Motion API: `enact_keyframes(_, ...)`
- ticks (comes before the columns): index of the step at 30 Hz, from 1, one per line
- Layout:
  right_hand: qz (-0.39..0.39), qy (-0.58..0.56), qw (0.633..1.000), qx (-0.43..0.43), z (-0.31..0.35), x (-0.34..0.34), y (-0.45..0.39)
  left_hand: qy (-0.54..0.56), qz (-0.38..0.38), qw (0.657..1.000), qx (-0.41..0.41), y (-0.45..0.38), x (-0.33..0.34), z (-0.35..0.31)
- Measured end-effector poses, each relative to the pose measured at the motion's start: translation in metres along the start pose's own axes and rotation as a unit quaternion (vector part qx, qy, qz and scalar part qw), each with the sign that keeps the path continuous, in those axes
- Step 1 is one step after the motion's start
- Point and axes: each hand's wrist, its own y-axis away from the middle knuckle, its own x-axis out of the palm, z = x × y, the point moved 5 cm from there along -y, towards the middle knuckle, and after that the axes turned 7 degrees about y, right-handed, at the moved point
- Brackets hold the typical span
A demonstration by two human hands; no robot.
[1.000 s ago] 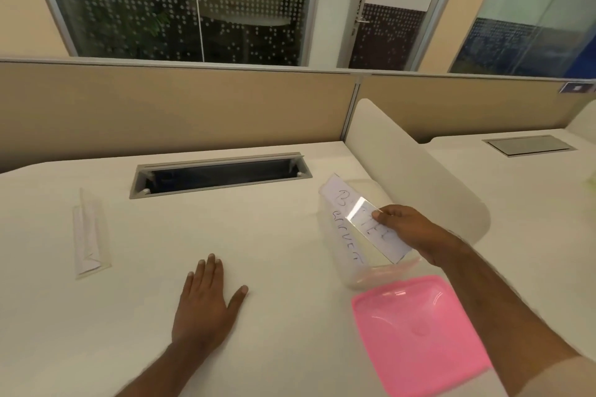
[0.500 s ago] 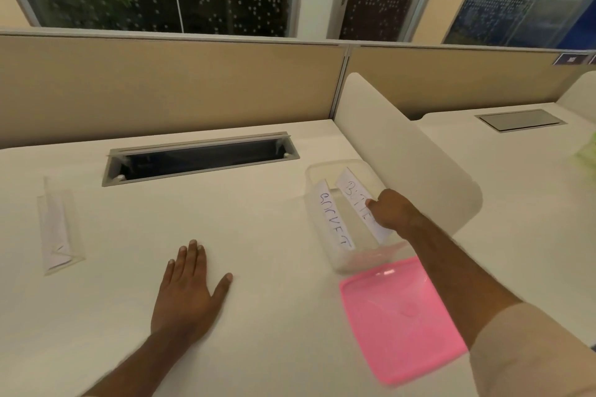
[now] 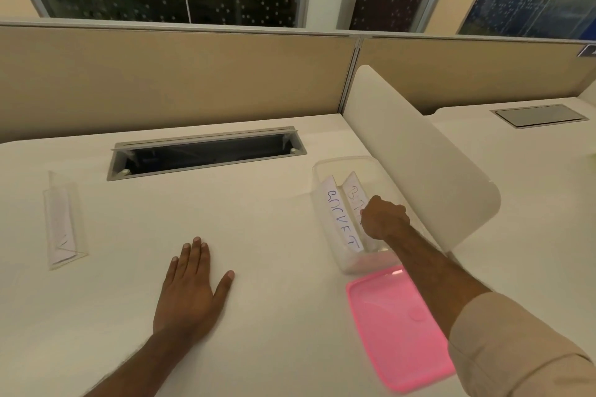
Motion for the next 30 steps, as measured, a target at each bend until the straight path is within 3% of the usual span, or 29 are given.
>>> enact_keyframes(13,0.046,0.007,0.999,0.021,-0.003,0.015,-0.007,0.007,-0.001,1.000,-0.001,0.000,-0.001,0.000)
enact_keyframes(19,-0.031,-0.014,0.999,-0.001,-0.003,0.005,0.000,0.012,-0.005,1.000,0.001,0.001,-0.001,-0.001)
enact_keyframes(27,-0.017,-0.022,0.998,-0.054,-0.002,-0.016,0.013,0.011,0.013,1.000,-0.001,-0.001,0.000,-0.002)
enact_keyframes(30,-0.077,-0.044,0.993,-0.074,0.011,-0.033,0.025,0.038,0.031,0.999,-0.007,-0.002,-0.003,0.000)
